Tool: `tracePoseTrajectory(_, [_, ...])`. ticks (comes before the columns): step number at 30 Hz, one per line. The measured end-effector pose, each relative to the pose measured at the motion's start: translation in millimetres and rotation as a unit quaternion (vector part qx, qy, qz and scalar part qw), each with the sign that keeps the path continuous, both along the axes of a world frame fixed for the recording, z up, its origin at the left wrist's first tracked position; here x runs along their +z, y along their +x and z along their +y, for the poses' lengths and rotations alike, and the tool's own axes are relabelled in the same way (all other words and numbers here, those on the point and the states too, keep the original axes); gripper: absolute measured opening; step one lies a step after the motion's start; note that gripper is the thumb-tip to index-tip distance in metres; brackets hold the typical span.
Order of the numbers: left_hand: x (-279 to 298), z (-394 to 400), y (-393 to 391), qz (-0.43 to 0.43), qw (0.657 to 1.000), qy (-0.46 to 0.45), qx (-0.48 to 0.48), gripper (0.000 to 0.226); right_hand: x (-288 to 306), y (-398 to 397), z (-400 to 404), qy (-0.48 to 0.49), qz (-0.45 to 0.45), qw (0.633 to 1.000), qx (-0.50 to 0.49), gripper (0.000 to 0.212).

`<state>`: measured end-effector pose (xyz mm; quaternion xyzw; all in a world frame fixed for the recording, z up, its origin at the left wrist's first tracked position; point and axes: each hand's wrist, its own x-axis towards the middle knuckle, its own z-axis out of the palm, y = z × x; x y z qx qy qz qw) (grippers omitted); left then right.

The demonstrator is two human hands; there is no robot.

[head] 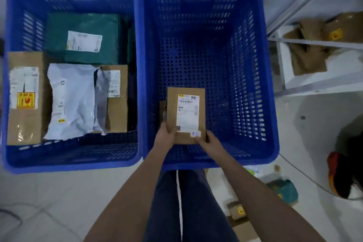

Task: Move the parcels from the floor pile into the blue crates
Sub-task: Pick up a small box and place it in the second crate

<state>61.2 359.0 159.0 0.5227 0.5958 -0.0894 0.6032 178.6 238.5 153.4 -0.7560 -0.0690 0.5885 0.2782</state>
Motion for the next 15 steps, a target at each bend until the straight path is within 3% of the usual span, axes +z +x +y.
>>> tracePoseTrajectory(4, [-27,-8,-3,0.048,0.997,0.013,0.065,0.058,-29,-2,15,-0.007,-0.006,0.998,0.058,0.053])
tracePoseTrajectory(9, [-46,-8,-9,0.075,0.995,0.018,0.06,0.057,-50,-15,20,-0.016,-0.014,0.997,0.074,0.05])
tracePoseTrajectory(13, [-52,-9,-9,0.177,0.984,0.013,-0.019,0.053,-54,-16,17,-0.01,-0.038,0.995,0.094,0.049])
tracePoseTrajectory(15, [-48,-13,-6,0.255,0.958,0.048,-0.121,0.047,-54,-16,17,-0.02,-0.048,0.992,0.116,0.049])
